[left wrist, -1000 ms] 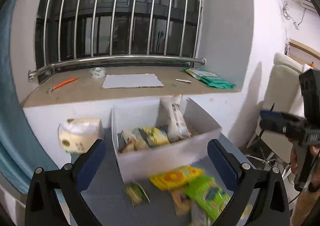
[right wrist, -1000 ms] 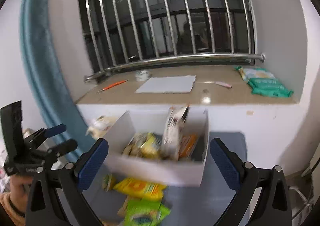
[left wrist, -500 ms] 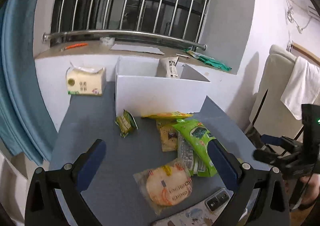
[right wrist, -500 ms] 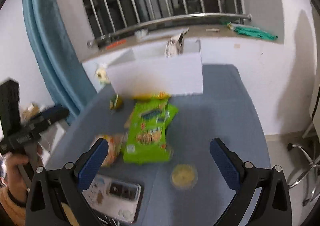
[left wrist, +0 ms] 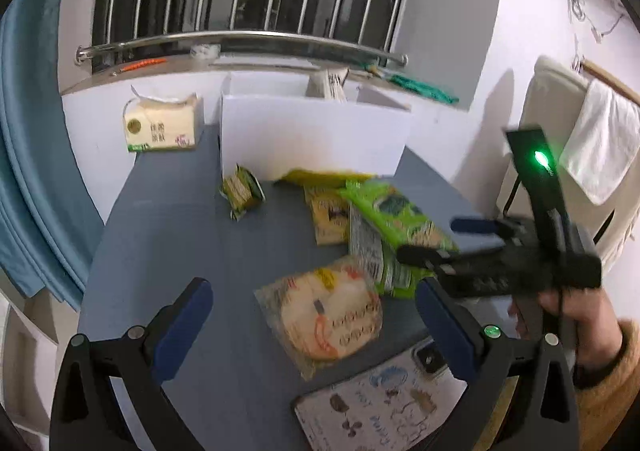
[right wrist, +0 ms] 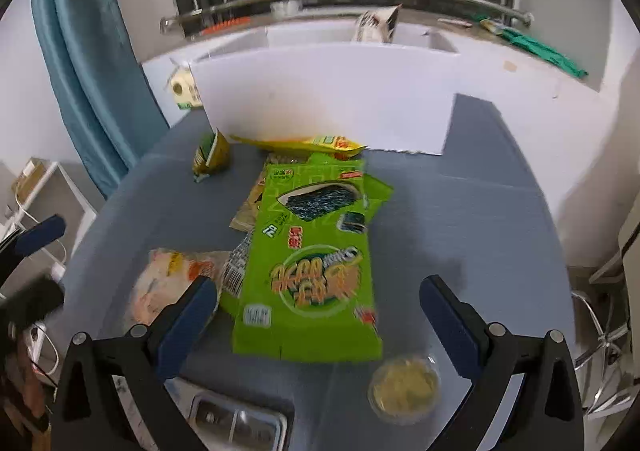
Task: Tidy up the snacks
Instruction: 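Grasp the green seaweed bag with the right gripper, then carry the seaweed bag into the box while the left gripper carries the round biscuit pack in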
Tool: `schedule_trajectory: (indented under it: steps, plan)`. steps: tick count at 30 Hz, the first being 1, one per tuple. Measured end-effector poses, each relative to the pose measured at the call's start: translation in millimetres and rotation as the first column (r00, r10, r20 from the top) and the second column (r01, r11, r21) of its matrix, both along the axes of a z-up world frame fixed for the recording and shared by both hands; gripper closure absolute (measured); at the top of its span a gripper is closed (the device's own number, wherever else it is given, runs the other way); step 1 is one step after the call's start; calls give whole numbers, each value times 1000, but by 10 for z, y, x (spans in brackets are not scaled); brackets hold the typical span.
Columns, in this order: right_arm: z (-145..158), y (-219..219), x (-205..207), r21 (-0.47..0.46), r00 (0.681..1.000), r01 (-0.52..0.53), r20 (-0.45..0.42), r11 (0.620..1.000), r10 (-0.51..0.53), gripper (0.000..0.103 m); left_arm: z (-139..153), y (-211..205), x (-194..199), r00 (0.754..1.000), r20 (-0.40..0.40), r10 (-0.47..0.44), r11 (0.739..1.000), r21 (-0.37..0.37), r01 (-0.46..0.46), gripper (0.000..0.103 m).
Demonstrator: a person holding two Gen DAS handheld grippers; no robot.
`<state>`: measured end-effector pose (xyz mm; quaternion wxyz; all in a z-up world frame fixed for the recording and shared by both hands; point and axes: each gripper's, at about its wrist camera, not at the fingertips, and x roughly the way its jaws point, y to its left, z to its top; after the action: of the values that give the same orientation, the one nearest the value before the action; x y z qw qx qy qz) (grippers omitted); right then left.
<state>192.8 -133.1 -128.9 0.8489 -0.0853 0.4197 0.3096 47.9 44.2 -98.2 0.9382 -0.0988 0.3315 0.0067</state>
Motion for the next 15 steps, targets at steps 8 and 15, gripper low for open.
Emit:
schedule_trajectory:
  steps: [8, 15]
  plan:
    - [-168, 255, 170, -17, 999, -46, -30, 999, 46, 36, -112, -55, 2, 999, -37, -13, 1000, 11, 13, 0]
    - [-35, 118, 150, 19, 1000, -20, 9, 1000, 20, 34, -157, -101, 69, 997, -64, -31, 999, 7, 31, 0]
